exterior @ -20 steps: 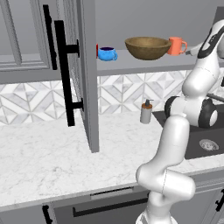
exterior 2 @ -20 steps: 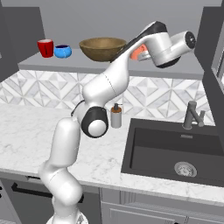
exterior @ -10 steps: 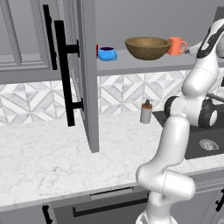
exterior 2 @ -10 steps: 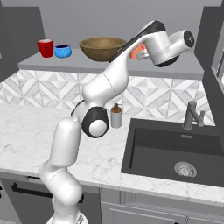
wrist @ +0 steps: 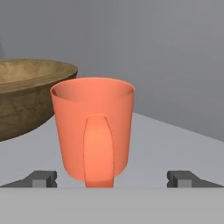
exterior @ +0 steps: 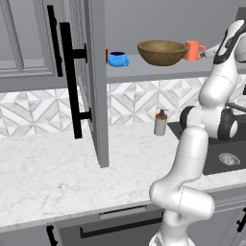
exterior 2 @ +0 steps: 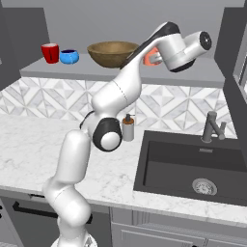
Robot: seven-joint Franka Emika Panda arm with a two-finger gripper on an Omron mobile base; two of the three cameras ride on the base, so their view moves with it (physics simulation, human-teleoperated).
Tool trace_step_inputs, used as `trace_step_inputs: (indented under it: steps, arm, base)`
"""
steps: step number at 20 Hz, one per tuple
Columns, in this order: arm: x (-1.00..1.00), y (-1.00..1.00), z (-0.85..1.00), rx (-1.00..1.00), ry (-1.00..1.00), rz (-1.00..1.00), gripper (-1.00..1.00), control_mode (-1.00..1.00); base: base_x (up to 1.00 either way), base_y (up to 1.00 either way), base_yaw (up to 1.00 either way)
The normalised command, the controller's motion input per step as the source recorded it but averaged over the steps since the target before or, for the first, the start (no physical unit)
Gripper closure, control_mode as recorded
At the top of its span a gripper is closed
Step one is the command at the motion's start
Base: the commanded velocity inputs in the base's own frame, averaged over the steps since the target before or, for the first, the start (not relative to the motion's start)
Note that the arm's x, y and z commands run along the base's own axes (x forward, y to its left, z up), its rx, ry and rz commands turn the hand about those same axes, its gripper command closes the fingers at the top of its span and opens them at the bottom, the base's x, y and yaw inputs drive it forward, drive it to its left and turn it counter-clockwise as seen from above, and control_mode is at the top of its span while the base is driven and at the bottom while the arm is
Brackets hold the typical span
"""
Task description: Gather all objects into one cabinet and sort the glasses and bowls to opposite sides.
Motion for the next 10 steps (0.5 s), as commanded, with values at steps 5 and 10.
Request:
trace_step_inputs:
  steps: [5, 10]
  arm:
    - [0.14, 0.07, 0.0, 0.0, 0.0, 0.0, -1.0, -1.0]
    - [0.04, 0.18, 0.0, 0.0, 0.0, 0.0, -1.0, -1.0]
  base:
    - [0.0, 0.0, 0.0]
    - [0.0, 0.0, 0.0]
